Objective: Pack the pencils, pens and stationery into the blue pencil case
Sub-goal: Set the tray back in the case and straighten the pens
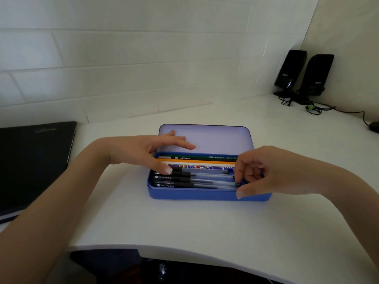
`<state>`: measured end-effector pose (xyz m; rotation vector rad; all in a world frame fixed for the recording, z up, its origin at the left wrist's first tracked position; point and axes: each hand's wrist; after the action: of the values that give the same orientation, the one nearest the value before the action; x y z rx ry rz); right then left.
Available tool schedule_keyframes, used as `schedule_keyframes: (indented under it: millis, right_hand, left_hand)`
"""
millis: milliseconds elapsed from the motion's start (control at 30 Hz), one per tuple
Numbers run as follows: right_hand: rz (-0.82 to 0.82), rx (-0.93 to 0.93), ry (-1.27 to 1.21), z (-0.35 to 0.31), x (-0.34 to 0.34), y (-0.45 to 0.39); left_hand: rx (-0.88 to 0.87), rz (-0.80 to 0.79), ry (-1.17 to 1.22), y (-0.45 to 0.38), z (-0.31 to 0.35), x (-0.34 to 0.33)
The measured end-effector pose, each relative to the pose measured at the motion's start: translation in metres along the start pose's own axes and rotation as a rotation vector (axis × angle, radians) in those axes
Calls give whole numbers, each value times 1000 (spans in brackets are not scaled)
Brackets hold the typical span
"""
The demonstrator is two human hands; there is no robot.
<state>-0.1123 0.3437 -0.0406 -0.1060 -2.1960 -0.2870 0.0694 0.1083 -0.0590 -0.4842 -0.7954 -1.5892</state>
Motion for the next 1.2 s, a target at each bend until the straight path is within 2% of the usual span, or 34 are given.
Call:
schedule_keyframes:
  millis: [367,667,833,1033,1200]
  right_hand:
    - [48,-11,-18,-1,0,1]
    - [-1,-90,23,-6,-2,3]
    - [-18,-170,35,-6,-1,4]
    - [39,-192,27,-6,-1,4]
    - [162,-246,31,-10,2,4]
  left_hand:
    - [10,8,8,-1,-1,0]
    - [9,9,18,0,0,1]
    - [-4,-45,-24,0,2,0]
    - [-3,-47,-7,0,3,1]
    - [-11,-44,8,-1,2,0]
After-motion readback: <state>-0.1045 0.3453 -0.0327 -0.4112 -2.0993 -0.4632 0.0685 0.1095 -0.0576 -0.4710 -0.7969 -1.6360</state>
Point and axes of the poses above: each hand's wrist, its own y-axis away from the middle knuckle, its own x-axis out of the back of the hand, z = x × y
